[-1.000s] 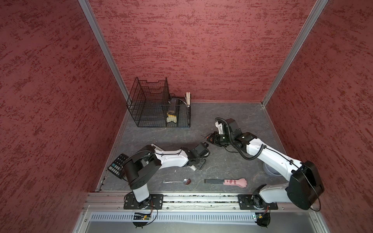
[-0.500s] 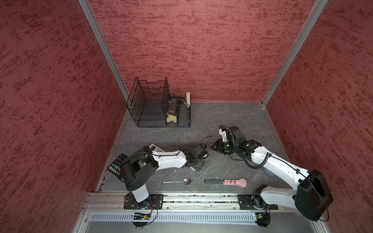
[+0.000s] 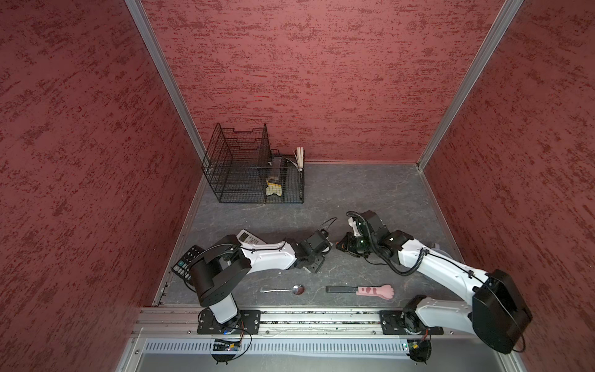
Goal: Unload the batteries from the remote control
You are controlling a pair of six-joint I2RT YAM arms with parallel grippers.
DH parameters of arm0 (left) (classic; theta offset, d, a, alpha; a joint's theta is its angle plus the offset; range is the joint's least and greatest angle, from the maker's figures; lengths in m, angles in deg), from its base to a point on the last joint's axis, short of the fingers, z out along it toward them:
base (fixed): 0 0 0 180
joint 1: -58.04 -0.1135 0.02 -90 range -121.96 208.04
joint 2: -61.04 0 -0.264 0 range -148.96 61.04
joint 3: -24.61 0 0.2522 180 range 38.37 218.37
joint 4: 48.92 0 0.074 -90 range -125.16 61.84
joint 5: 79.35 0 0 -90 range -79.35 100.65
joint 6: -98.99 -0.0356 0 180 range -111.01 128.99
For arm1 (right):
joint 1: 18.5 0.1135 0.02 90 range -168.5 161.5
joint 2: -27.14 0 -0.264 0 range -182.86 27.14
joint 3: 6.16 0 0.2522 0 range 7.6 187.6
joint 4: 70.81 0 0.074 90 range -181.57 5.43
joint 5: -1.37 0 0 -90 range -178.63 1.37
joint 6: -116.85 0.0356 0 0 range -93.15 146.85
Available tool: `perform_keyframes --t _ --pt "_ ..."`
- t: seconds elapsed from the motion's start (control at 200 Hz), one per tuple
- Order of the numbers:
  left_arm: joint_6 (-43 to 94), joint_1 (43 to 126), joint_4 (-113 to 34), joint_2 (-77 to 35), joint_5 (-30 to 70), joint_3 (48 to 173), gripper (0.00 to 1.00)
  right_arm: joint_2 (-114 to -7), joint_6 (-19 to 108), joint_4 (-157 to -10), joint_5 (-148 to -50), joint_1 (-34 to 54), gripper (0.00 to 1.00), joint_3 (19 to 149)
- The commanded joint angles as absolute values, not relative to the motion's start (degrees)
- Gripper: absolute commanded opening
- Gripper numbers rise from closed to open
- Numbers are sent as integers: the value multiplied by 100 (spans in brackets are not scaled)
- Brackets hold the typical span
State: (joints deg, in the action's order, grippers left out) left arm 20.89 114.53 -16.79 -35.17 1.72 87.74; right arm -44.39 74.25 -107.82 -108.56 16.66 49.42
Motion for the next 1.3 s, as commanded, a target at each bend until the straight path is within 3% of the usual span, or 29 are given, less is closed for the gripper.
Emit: perform_keyframes --t 0.0,1.293 --pt "2094 11446 -1373 -3679 264 8559 62 -4359 7574 -10661 -10832 1694 0 4898" --pt "2071 11462 -1430 -3766 387 8563 61 -4629 7574 -10405 -10744 1675 0 4547"
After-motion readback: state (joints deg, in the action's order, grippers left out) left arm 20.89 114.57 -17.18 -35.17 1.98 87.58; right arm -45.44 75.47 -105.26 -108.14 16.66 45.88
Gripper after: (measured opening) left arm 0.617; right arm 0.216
